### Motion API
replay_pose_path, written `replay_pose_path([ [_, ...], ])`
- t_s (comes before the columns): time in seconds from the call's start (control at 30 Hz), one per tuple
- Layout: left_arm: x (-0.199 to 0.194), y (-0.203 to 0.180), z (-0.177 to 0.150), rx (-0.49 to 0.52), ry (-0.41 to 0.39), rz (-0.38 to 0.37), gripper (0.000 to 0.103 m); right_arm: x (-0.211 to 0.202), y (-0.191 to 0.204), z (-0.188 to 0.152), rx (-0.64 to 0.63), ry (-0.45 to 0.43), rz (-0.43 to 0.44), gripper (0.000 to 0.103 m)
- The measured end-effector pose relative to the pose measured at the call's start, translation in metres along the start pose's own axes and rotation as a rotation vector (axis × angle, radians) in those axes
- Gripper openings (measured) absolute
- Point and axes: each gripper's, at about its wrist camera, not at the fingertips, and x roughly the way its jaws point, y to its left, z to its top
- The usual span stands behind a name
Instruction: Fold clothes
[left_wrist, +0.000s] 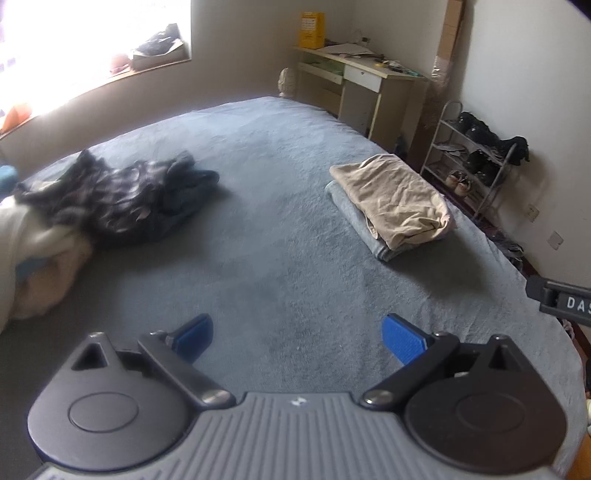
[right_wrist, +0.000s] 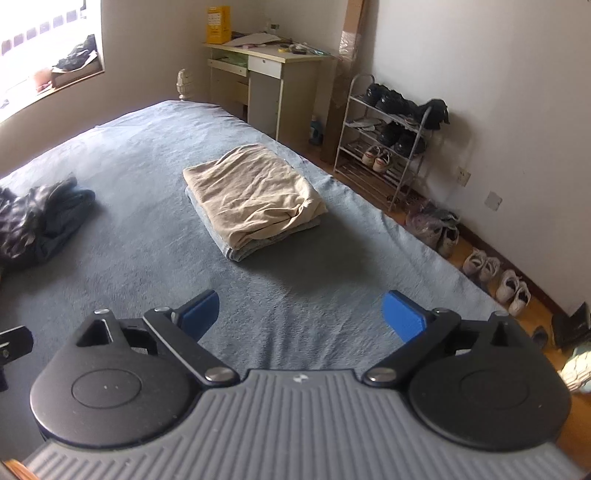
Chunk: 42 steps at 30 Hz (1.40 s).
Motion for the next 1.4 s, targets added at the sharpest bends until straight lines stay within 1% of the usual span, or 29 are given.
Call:
replay_pose_path([
  [0.13, -0.009, -0.011, -0.01, -0.054, 0.039, 0.003, 0.099, -0.018, -0.012, -0.006, 0.006, -0.019, 0.008, 0.1],
  [0.17, -0.011, -0.013, -0.013, -0.061, 0.045, 0.003, 0.099, -0.022, -0.016, -0.007, 0.009, -0.024, 0.012, 0.102],
  [0.3, -0.021, -0.026, -0.025, -0.023, 0.04, 0.014, 0.099, -0.033, -0.026, -0.014, 0.003, -0.05, 0.004, 0.102],
  [0.33, -0.025, -0.029, -0.027, -0.005, 0.037, 0.007, 0.099, -0.035, -0.028, -0.017, 0.003, -0.055, 0.003, 0.102],
  [0.5, -0.043, -0.041, -0.041, 0.019, -0.009, 0.026, 0.099, -0.039, -0.035, -0.031, -0.015, -0.059, -0.014, 0.102],
  [0.67, -0.054, -0.052, -0.045, 0.036, -0.042, 0.038, 0.099, -0.044, -0.038, -0.041, -0.025, -0.058, -0.009, 0.102],
  [0.83, -0.064, -0.06, -0.047, 0.044, -0.059, 0.033, 0.099, -0.046, -0.041, -0.046, -0.027, -0.053, -0.007, 0.102],
  [1.07, -0.065, -0.061, -0.047, 0.033, -0.051, 0.026, 0.099, -0.048, -0.047, -0.049, -0.01, -0.045, 0.0, 0.102],
  [1.2, -0.066, -0.062, -0.048, 0.036, -0.064, 0.032, 0.099, -0.048, -0.045, -0.053, -0.024, -0.049, -0.008, 0.102],
  [1.4, -0.07, -0.063, -0.049, 0.031, -0.09, 0.043, 0.099, -0.049, -0.038, -0.052, -0.061, -0.049, 0.004, 0.102],
])
